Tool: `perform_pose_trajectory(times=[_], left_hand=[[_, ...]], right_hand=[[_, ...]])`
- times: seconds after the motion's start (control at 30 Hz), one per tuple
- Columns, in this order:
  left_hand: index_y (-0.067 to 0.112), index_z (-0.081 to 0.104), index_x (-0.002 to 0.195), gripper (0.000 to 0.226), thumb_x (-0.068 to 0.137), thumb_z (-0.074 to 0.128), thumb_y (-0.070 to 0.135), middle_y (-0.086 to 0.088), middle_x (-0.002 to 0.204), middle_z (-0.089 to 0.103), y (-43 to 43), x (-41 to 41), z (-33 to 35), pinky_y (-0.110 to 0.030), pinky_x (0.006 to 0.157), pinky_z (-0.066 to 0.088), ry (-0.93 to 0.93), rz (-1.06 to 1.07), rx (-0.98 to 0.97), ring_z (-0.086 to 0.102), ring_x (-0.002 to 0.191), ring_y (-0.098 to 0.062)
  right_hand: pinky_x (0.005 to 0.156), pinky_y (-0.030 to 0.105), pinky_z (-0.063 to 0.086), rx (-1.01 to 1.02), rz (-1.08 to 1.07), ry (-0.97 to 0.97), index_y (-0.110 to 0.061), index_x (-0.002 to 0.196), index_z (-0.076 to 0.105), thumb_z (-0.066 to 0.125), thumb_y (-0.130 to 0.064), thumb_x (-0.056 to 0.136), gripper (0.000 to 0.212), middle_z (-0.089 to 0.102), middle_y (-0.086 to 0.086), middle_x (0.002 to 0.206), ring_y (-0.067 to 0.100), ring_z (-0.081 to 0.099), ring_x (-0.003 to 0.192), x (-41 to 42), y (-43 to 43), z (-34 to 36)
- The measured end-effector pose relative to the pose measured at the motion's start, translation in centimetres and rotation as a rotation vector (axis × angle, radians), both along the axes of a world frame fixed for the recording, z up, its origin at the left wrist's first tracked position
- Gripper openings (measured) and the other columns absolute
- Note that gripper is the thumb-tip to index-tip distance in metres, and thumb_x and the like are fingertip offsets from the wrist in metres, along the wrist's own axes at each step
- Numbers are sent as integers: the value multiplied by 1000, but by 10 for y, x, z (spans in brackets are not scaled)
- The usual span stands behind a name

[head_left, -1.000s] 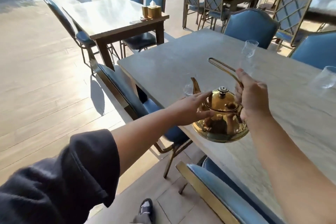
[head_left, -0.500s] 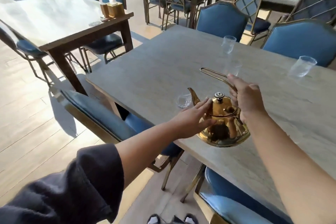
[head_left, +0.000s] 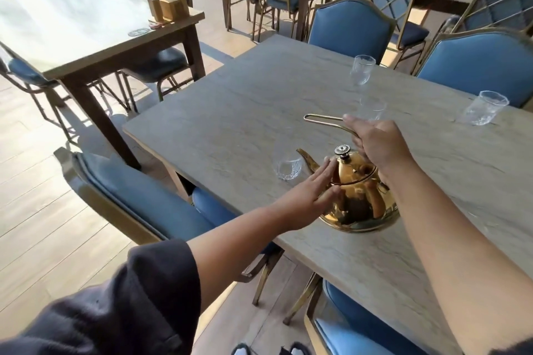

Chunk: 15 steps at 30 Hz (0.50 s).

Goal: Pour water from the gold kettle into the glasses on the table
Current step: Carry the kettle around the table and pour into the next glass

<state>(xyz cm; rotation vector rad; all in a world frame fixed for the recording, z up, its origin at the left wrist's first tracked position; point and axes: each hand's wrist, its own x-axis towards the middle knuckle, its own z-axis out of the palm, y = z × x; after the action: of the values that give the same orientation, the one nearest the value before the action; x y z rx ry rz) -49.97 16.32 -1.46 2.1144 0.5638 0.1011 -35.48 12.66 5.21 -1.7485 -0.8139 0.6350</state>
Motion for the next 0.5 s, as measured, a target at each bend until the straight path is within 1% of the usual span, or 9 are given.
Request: perform_pose_trajectory(times=[0.03,0.07,0.1,0.17,0.23,0.33,0.43,0.5], left_hand=[[31,-2,150,60,100,30,40,8,159,-7,1,1,-1,-21,107,10,-9,5,-19,9,145,-16],[31,-2,150,59,100,29,39,8,159,-6,1,2,-2,-20,107,9,-14,11,-31,7,145,-15],[30,-2,150,59,100,29,38,7,159,-6,2,3,-3,-20,107,8,-18,16,-36,6,145,-14],[30,-2,150,59,100,30,38,7,159,-6,3,4,-5,-19,107,7,-22,26,-46,5,145,-13],[30,-2,150,60,100,30,39,8,159,-6,3,5,-6,-19,108,6,-25,31,-66,4,145,-13],[29,-2,150,60,101,30,37,6,159,-6,3,6,-6,-19,109,6,-30,44,-83,3,145,-13],[29,-3,150,60,101,30,37,6,159,-6,3,8,-5,-18,108,6,-40,55,-85,3,145,-12],[30,-2,149,60,100,31,37,6,159,-7,3,8,-5,-20,109,7,-49,65,-101,4,145,-12]], right_hand=[[39,20,21,-5,5,-15,-12,68,49,57,-34,89,32,26,-8,42,7,20,35,1,2,0],[41,22,22,-11,10,-31,-12,69,49,57,-35,89,32,26,-7,44,7,20,36,1,4,-1],[43,23,22,-16,17,-47,-13,62,46,57,-35,89,37,25,-6,44,7,20,36,2,6,-1],[46,27,21,-23,27,-77,-22,47,35,57,-37,89,49,25,-8,42,8,19,37,4,9,-1],[48,28,21,-35,42,-112,-24,42,29,57,-38,88,56,25,-10,40,8,20,36,4,12,0],[49,28,23,-65,58,-159,-23,42,29,55,-38,89,57,26,-10,39,5,21,34,4,15,1],[49,28,23,-65,63,-193,-22,47,29,55,-39,90,53,26,-3,47,7,20,36,5,17,3],[50,29,22,-68,71,-214,-23,46,29,55,-39,89,53,26,-2,48,7,19,36,6,19,3]])
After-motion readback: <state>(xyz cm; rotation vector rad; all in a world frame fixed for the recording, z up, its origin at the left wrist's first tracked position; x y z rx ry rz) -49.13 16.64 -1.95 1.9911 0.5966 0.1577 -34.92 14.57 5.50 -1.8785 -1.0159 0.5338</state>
